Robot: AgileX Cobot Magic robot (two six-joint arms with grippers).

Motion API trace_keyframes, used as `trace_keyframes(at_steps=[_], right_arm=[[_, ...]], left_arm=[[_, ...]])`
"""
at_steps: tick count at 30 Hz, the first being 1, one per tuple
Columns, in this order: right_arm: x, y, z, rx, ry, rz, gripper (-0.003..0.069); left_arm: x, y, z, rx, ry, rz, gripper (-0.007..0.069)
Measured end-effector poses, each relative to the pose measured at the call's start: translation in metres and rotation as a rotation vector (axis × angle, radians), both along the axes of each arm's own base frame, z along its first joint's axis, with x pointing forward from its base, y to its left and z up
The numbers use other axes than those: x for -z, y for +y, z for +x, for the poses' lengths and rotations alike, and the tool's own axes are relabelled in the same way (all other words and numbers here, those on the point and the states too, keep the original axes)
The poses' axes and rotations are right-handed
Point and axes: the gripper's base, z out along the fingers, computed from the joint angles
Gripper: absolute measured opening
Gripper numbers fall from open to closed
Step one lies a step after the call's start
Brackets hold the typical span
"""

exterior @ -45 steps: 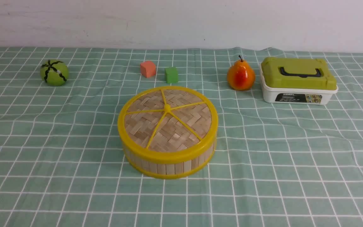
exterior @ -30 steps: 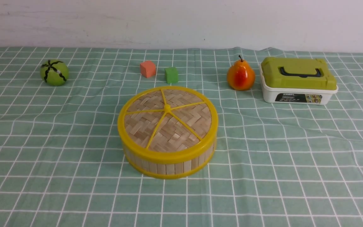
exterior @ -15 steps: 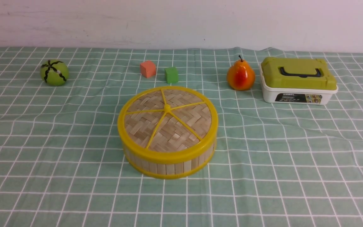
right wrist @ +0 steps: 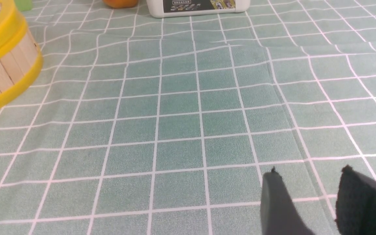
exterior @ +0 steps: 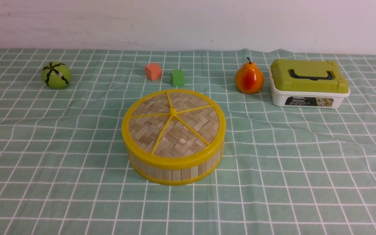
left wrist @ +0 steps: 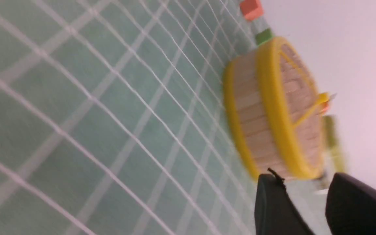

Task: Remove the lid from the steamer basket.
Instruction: Use the left arm to lift the lid of the steamer

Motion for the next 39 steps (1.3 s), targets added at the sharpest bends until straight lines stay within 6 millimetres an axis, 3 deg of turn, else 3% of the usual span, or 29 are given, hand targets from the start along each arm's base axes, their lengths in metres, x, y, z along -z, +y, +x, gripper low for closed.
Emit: trace_keyframes(at_steps=[1, 2, 5, 13, 18, 19, 20, 21, 22, 25, 28, 31, 32, 33, 39], right_arm=[[0.000, 0.000, 0.000, 0.000, 0.000, 0.000, 0.0242], [0.000, 0.000, 0.000, 0.000, 0.000, 0.000, 0.0242], [0.000, 0.000, 0.000, 0.000, 0.000, 0.000, 0.0242], [0.000, 0.000, 0.000, 0.000, 0.000, 0.000, 0.0242], [0.000, 0.000, 0.000, 0.000, 0.000, 0.000, 0.0242], [0.000, 0.000, 0.000, 0.000, 0.000, 0.000, 0.0242], [0.000, 0.000, 0.000, 0.000, 0.000, 0.000, 0.0242], [0.000, 0.000, 0.000, 0.000, 0.000, 0.000, 0.0242], [0.000, 0.000, 0.000, 0.000, 0.000, 0.000, 0.0242], [0.000, 0.000, 0.000, 0.000, 0.000, 0.000, 0.0242], [0.000, 0.000, 0.000, 0.000, 0.000, 0.000, 0.0242], [0.000, 0.000, 0.000, 0.000, 0.000, 0.000, 0.0242], [0.000, 0.000, 0.000, 0.000, 0.000, 0.000, 0.0242], [0.000, 0.000, 0.000, 0.000, 0.000, 0.000, 0.0242], [0.000, 0.000, 0.000, 0.000, 0.000, 0.000, 0.0242]], left_arm=[[0.000, 0.000, 0.000, -0.001, -0.001, 0.000, 0.0238], [-0.003, -0.002, 0.000, -0.020, 0.016, -0.221, 0.0238], [-0.006, -0.004, 0.000, -0.034, 0.030, -0.404, 0.0238], [-0.014, 0.001, 0.002, -0.091, -0.045, -0.514, 0.0237], [-0.049, 0.014, 0.000, -0.164, -0.317, -0.260, 0.0190], [-0.082, 0.016, -0.006, -0.172, -0.438, -0.126, 0.0150], [-0.100, 0.015, -0.007, -0.167, -0.478, -0.045, 0.0127], [-0.104, 0.015, -0.008, -0.164, -0.483, -0.014, 0.0127], [-0.124, 0.013, -0.006, -0.140, -0.490, 0.076, 0.0092], [-0.154, 0.002, 0.009, -0.011, -0.391, 0.233, 0.0024], [-0.172, -0.021, 0.043, 0.305, -0.095, 0.369, -0.0013], [-0.174, -0.035, 0.076, 0.576, 0.171, 0.426, -0.0013], [-0.175, -0.036, 0.082, 0.594, 0.188, 0.430, -0.0013], [-0.177, -0.039, 0.101, 0.707, 0.275, 0.476, -0.0013], [-0.178, -0.046, 0.169, 0.778, 0.402, 0.531, -0.0013]])
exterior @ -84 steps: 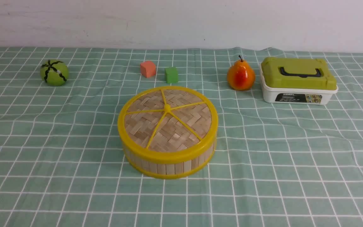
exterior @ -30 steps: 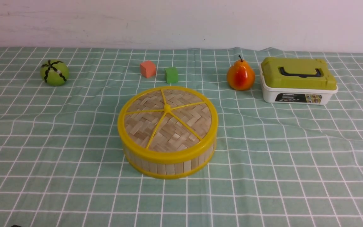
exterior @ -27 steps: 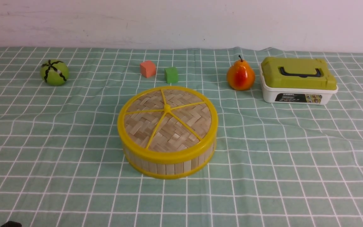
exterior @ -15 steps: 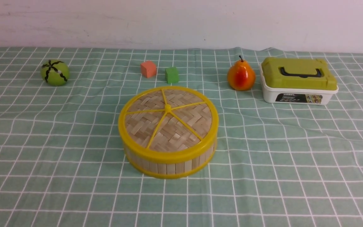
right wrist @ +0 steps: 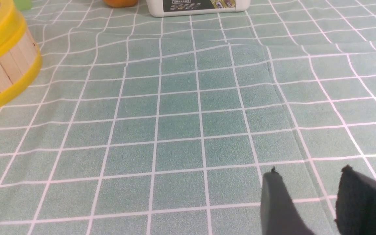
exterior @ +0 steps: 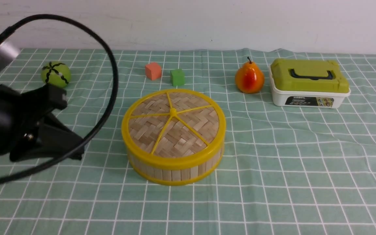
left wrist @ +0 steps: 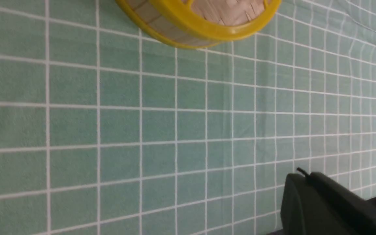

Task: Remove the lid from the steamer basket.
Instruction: Use the left arm to lift the lid of the steamer

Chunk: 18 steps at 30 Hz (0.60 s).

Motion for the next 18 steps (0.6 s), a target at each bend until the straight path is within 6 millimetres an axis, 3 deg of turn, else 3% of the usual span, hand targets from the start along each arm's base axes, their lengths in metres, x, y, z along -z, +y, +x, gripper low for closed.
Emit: trace_keyframes(at_steps=[4, 8, 14, 18], right_arm=[[0.000, 0.000, 0.000, 0.000, 0.000, 0.000, 0.0242], [0.000, 0.000, 0.000, 0.000, 0.000, 0.000, 0.0242], [0.000, 0.000, 0.000, 0.000, 0.000, 0.000, 0.0242], [0.000, 0.000, 0.000, 0.000, 0.000, 0.000, 0.0242]], left_arm=[[0.008, -0.021, 0.025, 0.071, 0.064, 0.077, -0.0013], [0.022, -0.062, 0.058, 0.148, 0.151, 0.299, -0.0013], [0.016, -0.109, 0.103, 0.155, 0.053, 0.482, -0.0012], [0.014, -0.123, 0.130, 0.143, -0.005, 0.510, 0.0011]])
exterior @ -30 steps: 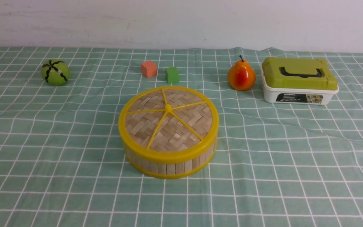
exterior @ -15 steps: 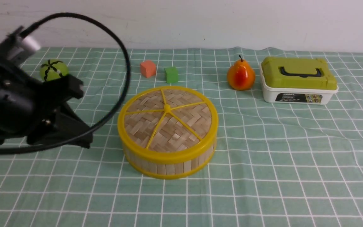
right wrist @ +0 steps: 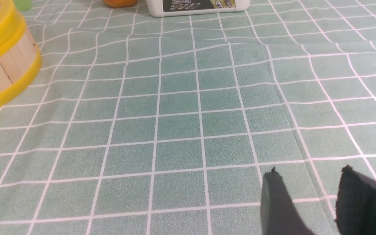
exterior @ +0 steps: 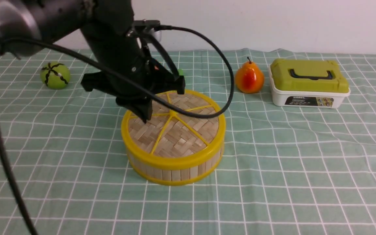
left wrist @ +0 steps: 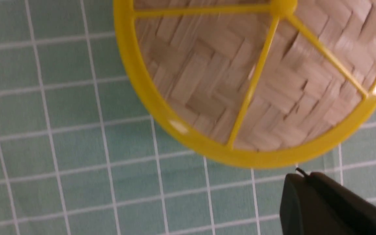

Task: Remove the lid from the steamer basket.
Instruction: Use the left arm to lift the lid of the steamer

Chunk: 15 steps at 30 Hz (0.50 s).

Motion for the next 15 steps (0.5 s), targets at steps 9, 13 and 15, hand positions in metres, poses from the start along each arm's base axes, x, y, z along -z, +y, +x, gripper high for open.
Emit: trace_keyframes(at_steps=[9, 13, 15], right_arm=[[0.000, 0.000, 0.000, 0.000, 0.000, 0.000, 0.0242], [0.000, 0.000, 0.000, 0.000, 0.000, 0.000, 0.0242], [0.000, 0.000, 0.000, 0.000, 0.000, 0.000, 0.0242]], left_arm=[[0.031, -0.024, 0.049, -0.002, -0.014, 0.028, 0.0194], [0.054, -0.030, 0.063, 0.023, -0.015, 0.051, 0.0287], [0.061, -0.032, 0.066, 0.032, -0.011, 0.061, 0.0304]])
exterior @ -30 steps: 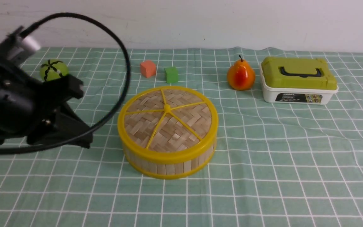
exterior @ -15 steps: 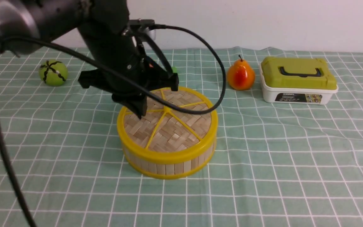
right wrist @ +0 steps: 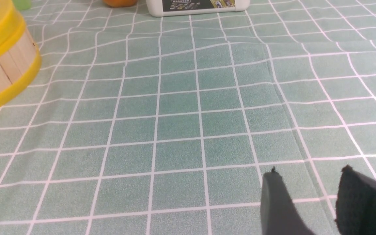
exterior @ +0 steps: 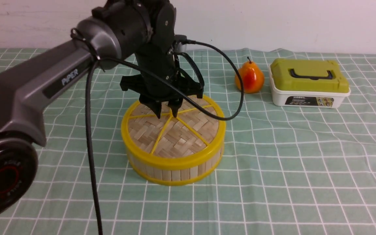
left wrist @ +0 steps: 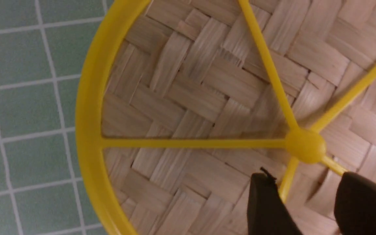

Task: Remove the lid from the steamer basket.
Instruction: Use the left arm to lift the lid of the steamer

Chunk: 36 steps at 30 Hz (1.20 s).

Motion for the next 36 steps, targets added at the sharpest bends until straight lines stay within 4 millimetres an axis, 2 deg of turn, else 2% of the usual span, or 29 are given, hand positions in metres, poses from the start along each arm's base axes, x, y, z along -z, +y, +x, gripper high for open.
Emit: trace_keyframes(at_steps=[2, 4, 14, 28, 36], right_arm=[[0.000, 0.000, 0.000, 0.000, 0.000, 0.000, 0.0242], [0.000, 0.000, 0.000, 0.000, 0.000, 0.000, 0.0242], [0.000, 0.000, 0.000, 0.000, 0.000, 0.000, 0.0242], [0.000, 0.000, 0.000, 0.000, 0.000, 0.000, 0.0242], [0.000, 0.000, 0.000, 0.000, 0.000, 0.000, 0.0242]], left_arm=[[0.012, -0.002, 0.005, 0.012, 0.006, 0.011, 0.0321], [0.013, -0.003, 0.006, 0.015, -0.003, 0.008, 0.0325], [0.011, -0.005, 0.014, 0.027, -0.091, -0.002, 0.0323], [0.020, -0.007, 0.018, 0.029, -0.084, 0.008, 0.0323], [0.021, -0.006, 0.017, 0.028, -0.078, 0.011, 0.0276]])
